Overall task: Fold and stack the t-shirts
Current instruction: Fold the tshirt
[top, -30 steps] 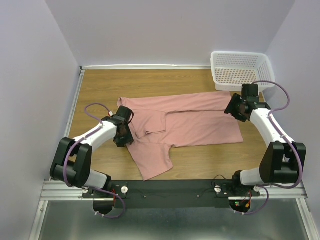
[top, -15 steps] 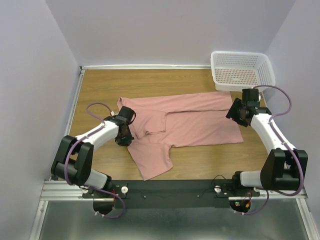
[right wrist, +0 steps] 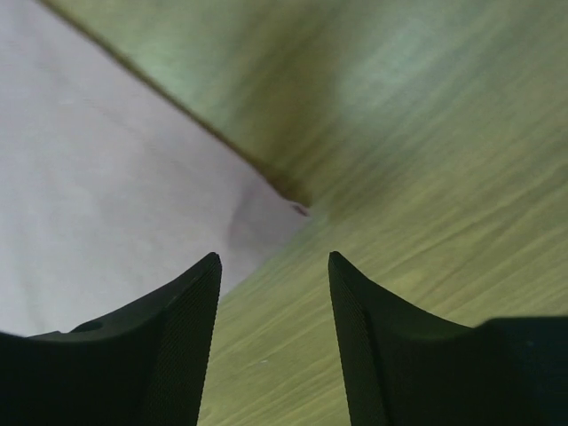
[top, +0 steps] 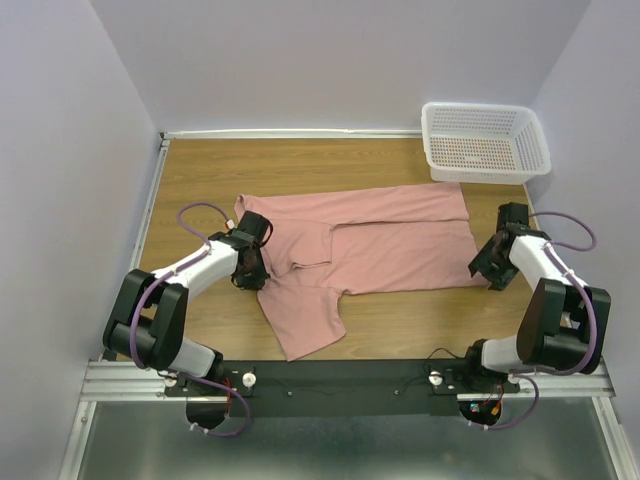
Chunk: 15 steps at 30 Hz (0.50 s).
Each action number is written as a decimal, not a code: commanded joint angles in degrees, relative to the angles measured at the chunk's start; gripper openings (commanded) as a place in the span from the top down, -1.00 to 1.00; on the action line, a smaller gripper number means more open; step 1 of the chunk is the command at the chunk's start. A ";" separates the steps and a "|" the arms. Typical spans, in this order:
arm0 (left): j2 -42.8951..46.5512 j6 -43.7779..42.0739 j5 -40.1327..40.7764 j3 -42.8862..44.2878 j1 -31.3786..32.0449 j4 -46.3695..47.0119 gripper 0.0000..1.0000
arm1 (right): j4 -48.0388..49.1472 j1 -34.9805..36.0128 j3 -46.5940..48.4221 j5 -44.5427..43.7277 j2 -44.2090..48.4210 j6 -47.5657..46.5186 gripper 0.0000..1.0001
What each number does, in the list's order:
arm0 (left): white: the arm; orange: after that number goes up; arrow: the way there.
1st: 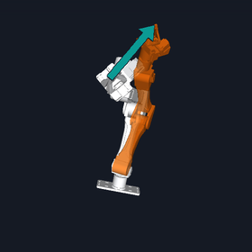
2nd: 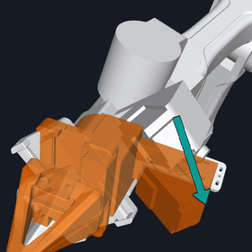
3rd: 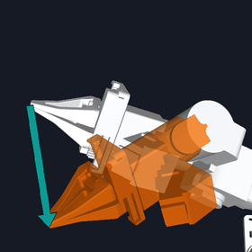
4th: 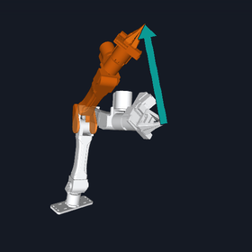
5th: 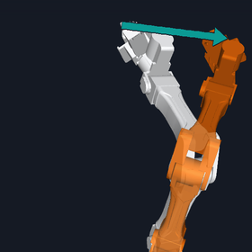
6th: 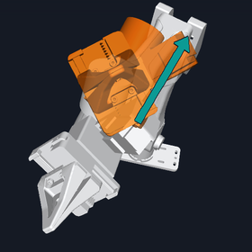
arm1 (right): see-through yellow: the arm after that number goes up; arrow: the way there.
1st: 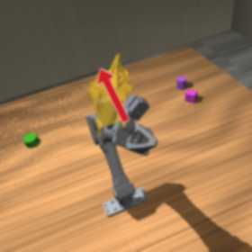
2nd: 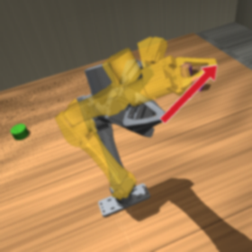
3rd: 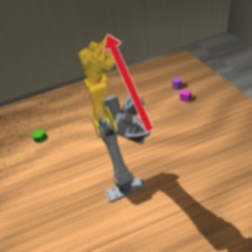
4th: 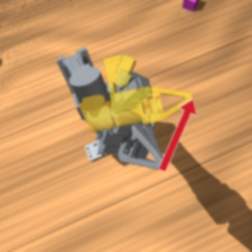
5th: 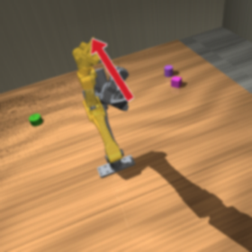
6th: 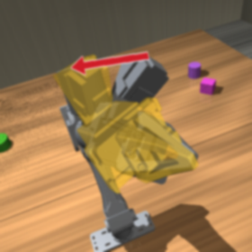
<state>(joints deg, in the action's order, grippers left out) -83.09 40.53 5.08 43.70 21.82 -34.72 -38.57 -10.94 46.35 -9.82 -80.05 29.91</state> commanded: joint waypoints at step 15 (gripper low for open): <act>-1.02 0.16 -1.57 -0.55 0.15 0.53 1.00 | 7.36 -5.32 -6.89 3.32 -2.66 1.64 0.00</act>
<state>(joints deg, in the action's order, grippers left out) -83.11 40.36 4.08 43.68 21.82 -33.74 -35.00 -15.57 41.41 -7.64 -81.01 30.44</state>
